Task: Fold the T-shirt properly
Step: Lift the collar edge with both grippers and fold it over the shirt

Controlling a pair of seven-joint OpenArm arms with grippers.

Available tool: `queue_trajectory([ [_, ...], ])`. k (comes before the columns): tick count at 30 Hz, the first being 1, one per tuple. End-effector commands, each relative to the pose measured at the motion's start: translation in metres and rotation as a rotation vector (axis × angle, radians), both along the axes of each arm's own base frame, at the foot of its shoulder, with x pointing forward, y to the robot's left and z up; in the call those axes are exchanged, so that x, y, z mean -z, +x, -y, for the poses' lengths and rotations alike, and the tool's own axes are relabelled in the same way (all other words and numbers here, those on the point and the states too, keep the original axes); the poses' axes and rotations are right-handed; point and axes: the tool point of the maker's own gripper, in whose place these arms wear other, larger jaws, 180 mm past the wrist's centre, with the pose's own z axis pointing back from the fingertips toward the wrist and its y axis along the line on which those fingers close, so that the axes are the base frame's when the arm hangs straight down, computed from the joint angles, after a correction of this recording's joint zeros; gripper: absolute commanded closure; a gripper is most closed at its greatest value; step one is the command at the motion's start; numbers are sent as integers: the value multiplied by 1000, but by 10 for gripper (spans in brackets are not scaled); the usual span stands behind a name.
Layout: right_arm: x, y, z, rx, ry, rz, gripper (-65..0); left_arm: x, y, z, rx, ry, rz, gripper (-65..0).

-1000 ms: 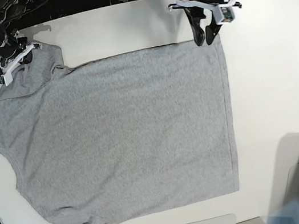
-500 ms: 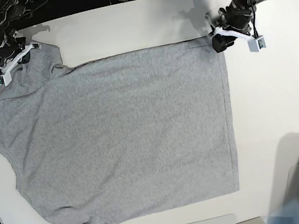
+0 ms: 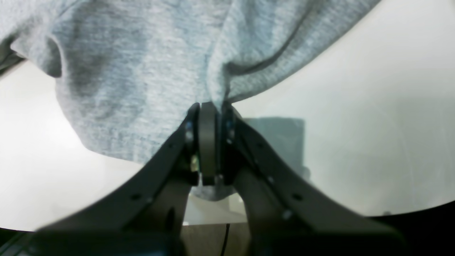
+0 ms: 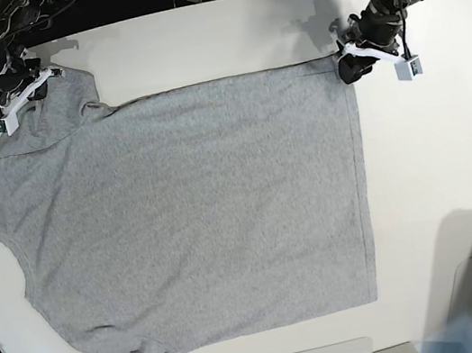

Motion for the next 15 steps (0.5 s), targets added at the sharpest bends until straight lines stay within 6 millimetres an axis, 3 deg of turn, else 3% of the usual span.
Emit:
queue_trajectory([
  [1, 19, -53, 6, -11, -36, -263, 0, 8, -12, 17, 56, -19, -54, -204],
  [5, 19, -53, 6, -12, -36, -263, 0, 12, -14, 42, 116, -48, -65, -204],
  [8, 18, -54, 8, -11, -52, -271, 0, 14, -13, 49, 133, -55, -67, -200],
  [10, 9, -54, 18, -5, -111, -286, 0, 13, -13, 48, 132, -54, -66, -160],
  [14, -19, -44, 35, 12, -225, -250, 0, 14, -12, 44, 118, -48, -69, 0],
  [15, -29, -42, 40, 17, -260, -237, 0, 14, -12, 44, 118, -48, -69, 0],
])
